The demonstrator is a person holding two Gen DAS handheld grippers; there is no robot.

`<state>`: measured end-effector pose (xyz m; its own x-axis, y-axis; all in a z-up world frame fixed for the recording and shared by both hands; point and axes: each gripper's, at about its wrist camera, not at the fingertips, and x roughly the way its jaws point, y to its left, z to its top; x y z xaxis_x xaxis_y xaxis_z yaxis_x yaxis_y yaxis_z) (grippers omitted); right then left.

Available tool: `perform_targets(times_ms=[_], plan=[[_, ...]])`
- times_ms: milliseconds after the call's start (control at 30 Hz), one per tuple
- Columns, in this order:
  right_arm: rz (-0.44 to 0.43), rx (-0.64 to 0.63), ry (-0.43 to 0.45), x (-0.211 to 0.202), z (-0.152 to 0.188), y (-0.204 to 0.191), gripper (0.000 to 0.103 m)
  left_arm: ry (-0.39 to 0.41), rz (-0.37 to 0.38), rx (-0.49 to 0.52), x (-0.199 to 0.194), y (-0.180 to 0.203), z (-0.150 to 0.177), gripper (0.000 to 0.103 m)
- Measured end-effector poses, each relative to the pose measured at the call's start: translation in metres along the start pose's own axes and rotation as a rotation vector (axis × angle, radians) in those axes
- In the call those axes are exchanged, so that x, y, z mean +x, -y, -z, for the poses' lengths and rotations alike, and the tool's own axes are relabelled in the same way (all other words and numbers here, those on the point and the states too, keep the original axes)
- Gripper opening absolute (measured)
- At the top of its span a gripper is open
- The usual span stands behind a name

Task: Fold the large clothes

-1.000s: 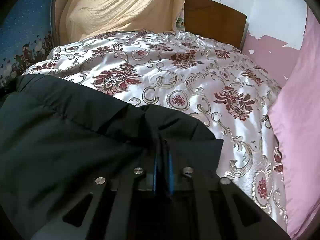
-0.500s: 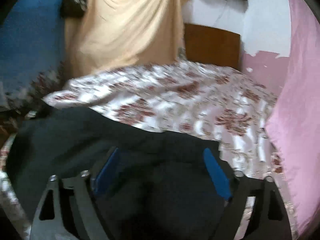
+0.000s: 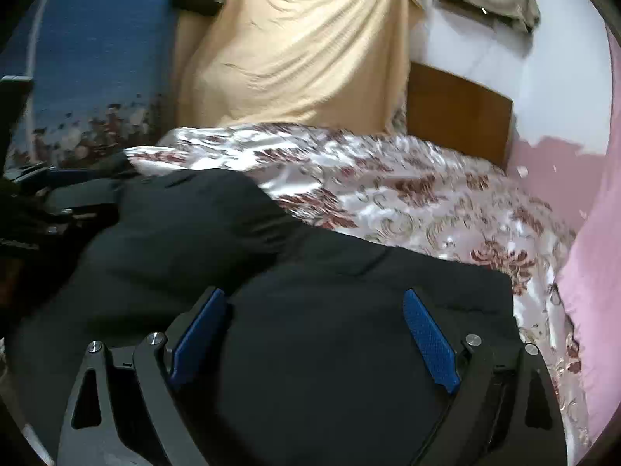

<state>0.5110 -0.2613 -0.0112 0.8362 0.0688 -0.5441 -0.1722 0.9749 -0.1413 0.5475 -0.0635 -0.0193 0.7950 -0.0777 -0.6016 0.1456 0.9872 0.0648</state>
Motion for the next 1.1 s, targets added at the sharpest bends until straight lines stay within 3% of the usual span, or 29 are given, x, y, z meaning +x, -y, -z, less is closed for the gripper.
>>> perform_targets(times_ms=[100, 433, 1100], plan=[[-0.025, 0.079, -0.059, 0.026, 0.0, 0.015, 0.095, -0.036, 0.018, -0.059, 0.018, -0.011, 0.001, 0.103], [-0.099, 0.159, -0.131, 0.071, 0.009, 0.024, 0.102, -0.081, 0.038, -0.077, 0.051, -0.01, 0.003, 0.103], [-0.188, 0.245, -0.097, 0.084, 0.025, 0.033, 0.102, -0.015, 0.102, -0.143, 0.056, -0.016, 0.016, 0.103]])
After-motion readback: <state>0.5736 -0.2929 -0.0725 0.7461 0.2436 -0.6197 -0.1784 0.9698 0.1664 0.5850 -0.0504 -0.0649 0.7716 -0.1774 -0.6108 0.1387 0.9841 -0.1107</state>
